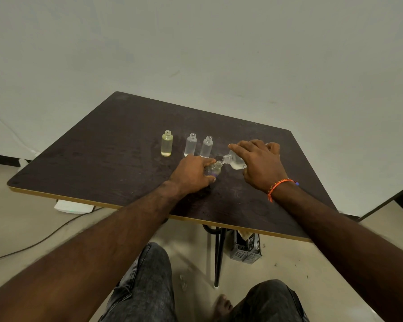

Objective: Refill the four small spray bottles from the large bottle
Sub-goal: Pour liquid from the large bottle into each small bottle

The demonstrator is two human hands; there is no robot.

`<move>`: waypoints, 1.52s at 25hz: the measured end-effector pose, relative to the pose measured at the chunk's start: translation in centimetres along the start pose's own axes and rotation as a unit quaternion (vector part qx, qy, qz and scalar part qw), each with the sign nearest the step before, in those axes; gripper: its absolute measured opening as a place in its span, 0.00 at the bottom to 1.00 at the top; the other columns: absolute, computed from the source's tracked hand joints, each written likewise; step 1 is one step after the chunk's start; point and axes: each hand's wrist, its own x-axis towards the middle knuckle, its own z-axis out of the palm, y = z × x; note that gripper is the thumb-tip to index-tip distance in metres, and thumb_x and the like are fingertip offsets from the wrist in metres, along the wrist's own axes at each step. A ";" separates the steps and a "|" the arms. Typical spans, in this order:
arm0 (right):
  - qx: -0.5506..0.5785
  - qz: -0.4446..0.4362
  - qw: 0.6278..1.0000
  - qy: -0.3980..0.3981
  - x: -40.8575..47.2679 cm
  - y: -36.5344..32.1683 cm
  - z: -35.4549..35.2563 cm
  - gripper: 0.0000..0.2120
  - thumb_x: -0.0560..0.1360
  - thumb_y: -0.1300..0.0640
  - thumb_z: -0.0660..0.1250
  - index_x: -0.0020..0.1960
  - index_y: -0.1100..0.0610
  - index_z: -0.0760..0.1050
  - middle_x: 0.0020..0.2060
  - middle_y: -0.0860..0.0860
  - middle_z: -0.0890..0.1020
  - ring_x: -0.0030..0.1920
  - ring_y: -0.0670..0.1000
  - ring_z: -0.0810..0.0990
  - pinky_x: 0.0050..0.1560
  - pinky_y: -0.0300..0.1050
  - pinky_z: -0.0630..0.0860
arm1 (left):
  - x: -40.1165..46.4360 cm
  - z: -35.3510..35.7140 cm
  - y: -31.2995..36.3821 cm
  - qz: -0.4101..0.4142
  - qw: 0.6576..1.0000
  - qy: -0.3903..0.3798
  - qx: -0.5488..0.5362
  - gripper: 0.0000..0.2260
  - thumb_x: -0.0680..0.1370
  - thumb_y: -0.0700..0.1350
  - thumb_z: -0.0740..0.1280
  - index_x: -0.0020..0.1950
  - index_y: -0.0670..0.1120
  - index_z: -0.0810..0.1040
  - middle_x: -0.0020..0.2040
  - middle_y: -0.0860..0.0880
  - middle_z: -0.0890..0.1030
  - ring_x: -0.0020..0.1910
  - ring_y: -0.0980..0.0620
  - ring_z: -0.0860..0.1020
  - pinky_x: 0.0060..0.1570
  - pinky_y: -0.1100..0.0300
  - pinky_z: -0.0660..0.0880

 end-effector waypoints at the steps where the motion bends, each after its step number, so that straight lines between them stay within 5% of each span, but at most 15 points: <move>1: 0.002 0.000 1.000 0.000 0.0 0.0 0.0 0.38 0.68 0.60 0.73 0.75 0.46 0.66 0.68 0.49 0.75 0.68 0.57 0.71 0.61 0.60 0.62 | 0.0 0.0 0.0 0.001 1.000 0.000 0.001 0.29 0.76 0.50 0.77 0.75 0.47 0.75 0.66 0.46 0.83 0.62 0.50 0.81 0.67 0.55 0.75; 12: 0.169 0.087 0.982 -0.007 -0.2 -1.3 0.9 0.36 0.71 0.46 0.72 0.76 0.47 0.62 0.70 0.49 0.75 0.66 0.55 0.75 0.64 0.56 0.62 | -0.3 0.2 -1.6 -0.019 0.998 0.018 -0.051 0.22 0.73 0.49 0.80 0.66 0.50 0.82 0.55 0.52 0.86 0.51 0.57 0.82 0.59 0.56 0.79; 17: 0.287 0.168 0.943 0.018 -0.7 -1.3 1.1 0.38 0.67 0.41 0.74 0.73 0.47 0.64 0.64 0.49 0.79 0.60 0.54 0.79 0.63 0.59 0.74 | -0.7 1.1 -1.7 -0.039 0.993 0.055 -0.100 0.27 0.73 0.48 0.80 0.70 0.48 0.80 0.59 0.51 0.86 0.54 0.57 0.82 0.61 0.58 0.78; 21: 0.402 0.203 0.892 0.026 -2.1 -1.5 1.7 0.37 0.67 0.46 0.78 0.72 0.50 0.66 0.64 0.49 0.79 0.60 0.51 0.79 0.60 0.52 0.79 | -0.5 2.5 -1.1 -0.069 0.989 0.089 -0.098 0.29 0.72 0.50 0.80 0.72 0.48 0.78 0.59 0.52 0.85 0.54 0.57 0.80 0.60 0.59 0.78; 29: 0.451 0.240 0.855 0.086 -4.1 -0.6 2.6 0.36 0.67 0.51 0.78 0.71 0.48 0.66 0.62 0.45 0.79 0.58 0.46 0.79 0.60 0.45 0.78 | 2.3 5.1 2.2 -0.104 0.984 0.146 0.014 0.23 0.75 0.54 0.77 0.68 0.50 0.79 0.58 0.48 0.84 0.59 0.47 0.80 0.59 0.50 0.78; 35: 0.480 0.236 0.839 0.099 -4.0 -0.4 3.7 0.36 0.66 0.51 0.77 0.70 0.47 0.66 0.60 0.41 0.79 0.59 0.42 0.78 0.62 0.47 0.78 | 6.0 6.6 3.6 -0.114 0.987 0.115 -0.001 0.08 0.78 0.54 0.70 0.52 0.51 0.78 0.45 0.51 0.84 0.47 0.46 0.82 0.44 0.52 0.78; 38: 0.491 0.232 0.834 0.096 -4.0 -0.2 4.1 0.36 0.67 0.50 0.77 0.71 0.46 0.66 0.61 0.41 0.78 0.60 0.42 0.78 0.62 0.46 0.78 | 7.3 7.1 4.1 -0.121 0.987 0.108 0.005 0.09 0.80 0.56 0.64 0.48 0.52 0.75 0.42 0.52 0.82 0.42 0.48 0.80 0.39 0.54 0.73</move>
